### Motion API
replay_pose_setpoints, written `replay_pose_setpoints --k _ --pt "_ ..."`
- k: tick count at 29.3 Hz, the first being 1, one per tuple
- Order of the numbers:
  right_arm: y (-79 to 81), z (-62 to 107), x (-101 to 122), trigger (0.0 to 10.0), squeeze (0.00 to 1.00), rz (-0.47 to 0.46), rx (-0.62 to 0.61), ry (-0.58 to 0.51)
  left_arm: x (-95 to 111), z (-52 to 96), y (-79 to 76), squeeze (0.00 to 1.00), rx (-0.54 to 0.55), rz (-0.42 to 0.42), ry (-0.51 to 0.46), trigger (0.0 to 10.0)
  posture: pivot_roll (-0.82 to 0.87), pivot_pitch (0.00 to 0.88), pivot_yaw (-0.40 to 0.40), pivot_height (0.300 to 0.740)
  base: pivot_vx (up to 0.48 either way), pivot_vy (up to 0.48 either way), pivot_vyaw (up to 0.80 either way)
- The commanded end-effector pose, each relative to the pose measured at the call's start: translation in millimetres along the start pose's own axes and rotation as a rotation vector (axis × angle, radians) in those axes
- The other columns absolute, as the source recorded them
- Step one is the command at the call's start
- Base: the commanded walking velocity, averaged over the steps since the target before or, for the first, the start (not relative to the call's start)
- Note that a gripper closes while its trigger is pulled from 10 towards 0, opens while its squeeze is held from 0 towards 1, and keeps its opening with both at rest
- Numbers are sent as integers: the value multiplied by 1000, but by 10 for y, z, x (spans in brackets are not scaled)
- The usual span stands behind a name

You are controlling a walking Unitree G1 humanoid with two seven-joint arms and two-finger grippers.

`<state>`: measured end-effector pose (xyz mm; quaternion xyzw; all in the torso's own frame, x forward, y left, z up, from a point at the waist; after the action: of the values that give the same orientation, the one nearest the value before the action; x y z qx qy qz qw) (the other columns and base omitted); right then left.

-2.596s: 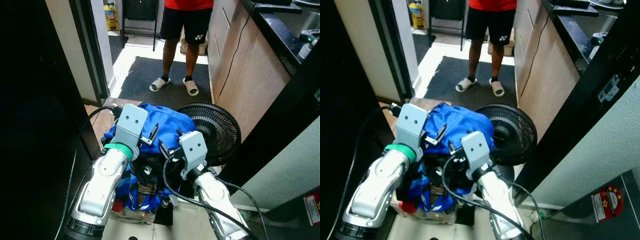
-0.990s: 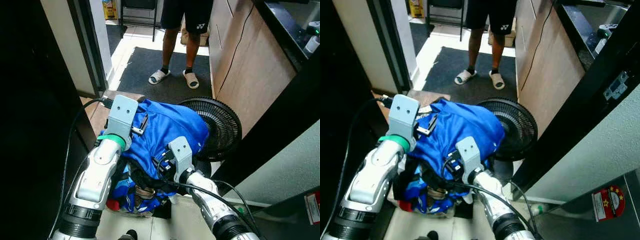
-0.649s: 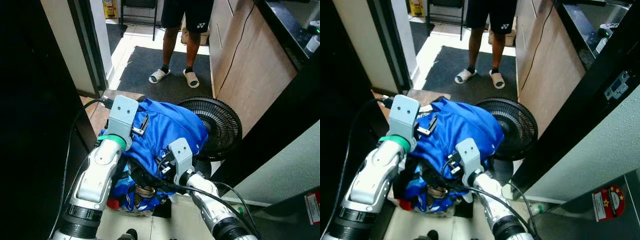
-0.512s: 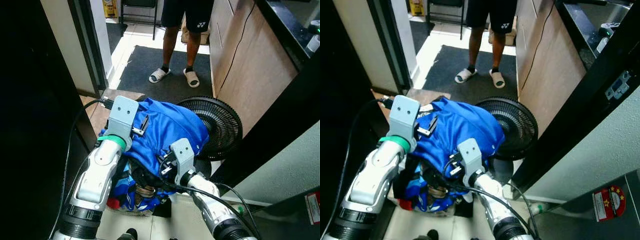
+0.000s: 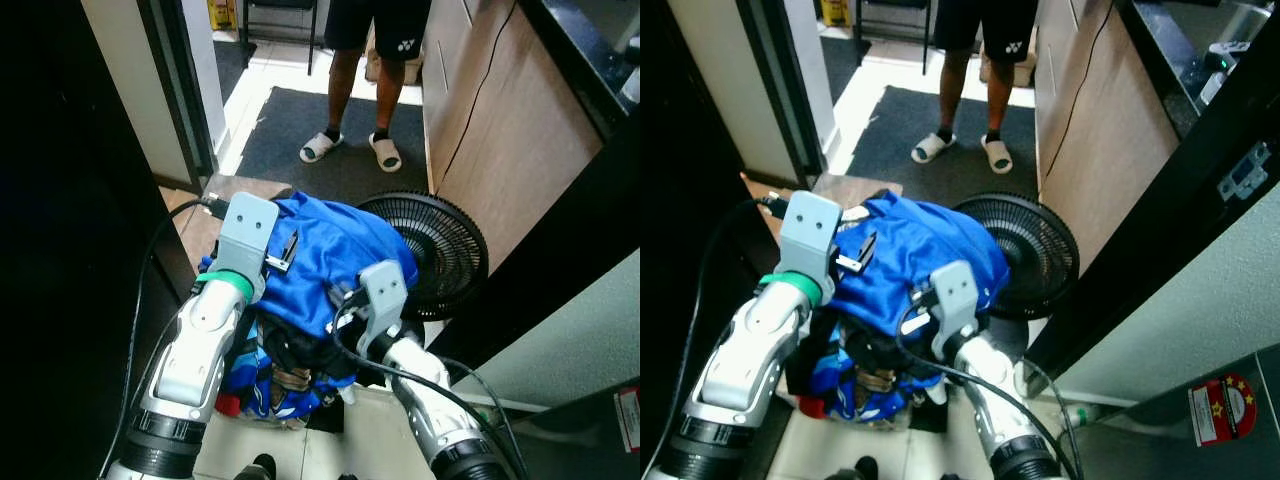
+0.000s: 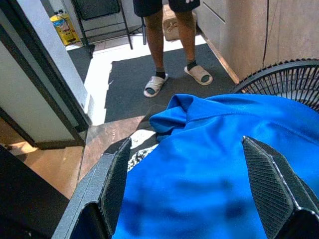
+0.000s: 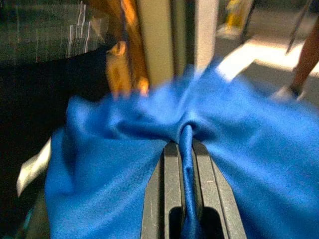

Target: Clothes washing

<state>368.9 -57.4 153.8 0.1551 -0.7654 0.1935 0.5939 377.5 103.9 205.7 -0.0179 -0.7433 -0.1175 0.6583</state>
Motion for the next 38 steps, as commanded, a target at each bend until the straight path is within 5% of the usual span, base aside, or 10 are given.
replay_pose_setpoints --k 1,2,3,4,5,8,17,22,26,38 --pt "-216 -1 277 0 0 15 -99 -87 9 26 -18 0 -15 8 4 10000 141 134 57 740 0 0 0" --pt "-216 -1 277 0 0 15 -99 -87 9 26 -18 0 -15 8 4 10000 141 134 57 740 0 0 0" --pt "-396 11 541 4196 0 57 -179 -162 90 35 19 0 -14 17 -16 10000 139 121 62 740 0 0 0" --pt "-396 11 541 4196 0 57 -179 -162 90 35 19 0 -14 17 -16 10000 139 121 62 740 0 0 0" --pt "-541 48 807 10000 0 97 -239 -234 197 51 72 0 -13 36 -38 10000 135 104 65 740 0 0 0" --pt "-725 189 1368 10000 0 203 -322 -371 557 104 221 0 -24 72 -114 10000 135 77 67 740 0 0 0" --pt "-976 362 1975 10000 0 263 -450 -526 1167 100 404 0 -27 70 -263 10000 134 22 59 740 0 0 0" --pt "-1024 366 1876 10000 0 298 -465 -476 1165 95 428 0 -24 32 -264 10000 133 12 57 740 0 0 0" --pt "-876 412 1208 10000 0 292 -475 -270 1031 178 361 0 -15 66 -233 10000 136 0 47 740 0 0 0" --pt "-873 227 1342 10000 0 274 -480 -302 1168 73 383 0 -1 125 -281 10000 123 0 30 740 0 0 -67"
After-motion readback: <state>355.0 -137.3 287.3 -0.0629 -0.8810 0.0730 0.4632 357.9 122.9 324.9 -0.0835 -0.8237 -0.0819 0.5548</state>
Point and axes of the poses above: a point about 5 cm out from each wrist's last joint towards the gripper, its own z axis pointing back from the gripper into the wrist, its own x axis along the axis of the wrist's last joint, y = z × x, the point moved 5 cm from there along -z, pointing out of the wrist towards the gripper, and after that the axes turned 4 degrees about z, right-handed, at the moved point
